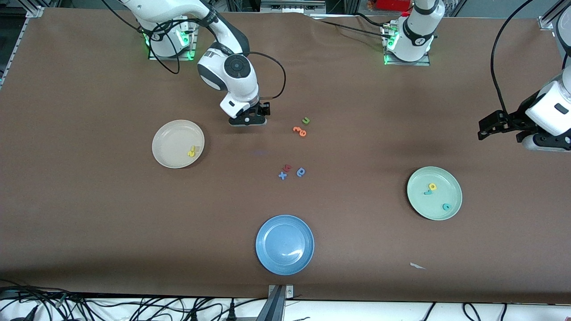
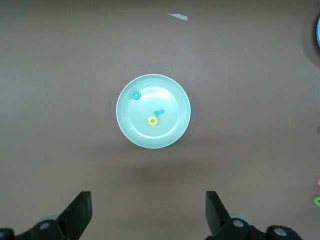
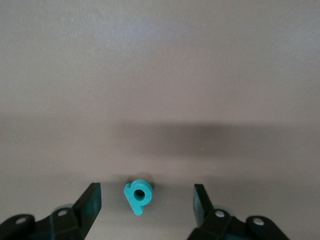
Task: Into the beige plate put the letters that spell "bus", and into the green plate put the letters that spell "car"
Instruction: 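Grasp the cyan p with the right gripper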
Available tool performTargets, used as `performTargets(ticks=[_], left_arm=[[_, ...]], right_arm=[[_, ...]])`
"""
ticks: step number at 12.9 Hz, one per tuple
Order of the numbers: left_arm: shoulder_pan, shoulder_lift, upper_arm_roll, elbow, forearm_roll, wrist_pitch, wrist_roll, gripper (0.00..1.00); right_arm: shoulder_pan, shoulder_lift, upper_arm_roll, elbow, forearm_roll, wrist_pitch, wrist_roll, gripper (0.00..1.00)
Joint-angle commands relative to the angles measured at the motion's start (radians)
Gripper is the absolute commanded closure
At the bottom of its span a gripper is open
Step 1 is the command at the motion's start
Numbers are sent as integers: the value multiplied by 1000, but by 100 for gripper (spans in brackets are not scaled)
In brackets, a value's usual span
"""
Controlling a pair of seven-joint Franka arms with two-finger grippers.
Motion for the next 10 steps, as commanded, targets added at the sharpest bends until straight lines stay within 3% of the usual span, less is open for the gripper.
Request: performTargets(ticks=[1, 10], left_arm=[[-1, 11, 1, 28, -21, -25, 19, 0], [11, 39, 4, 30, -18, -23, 25, 0]], right_arm=[[18, 61, -12, 17, -85, 26, 56, 17], [41, 73, -17, 9, -116, 48, 146, 17]])
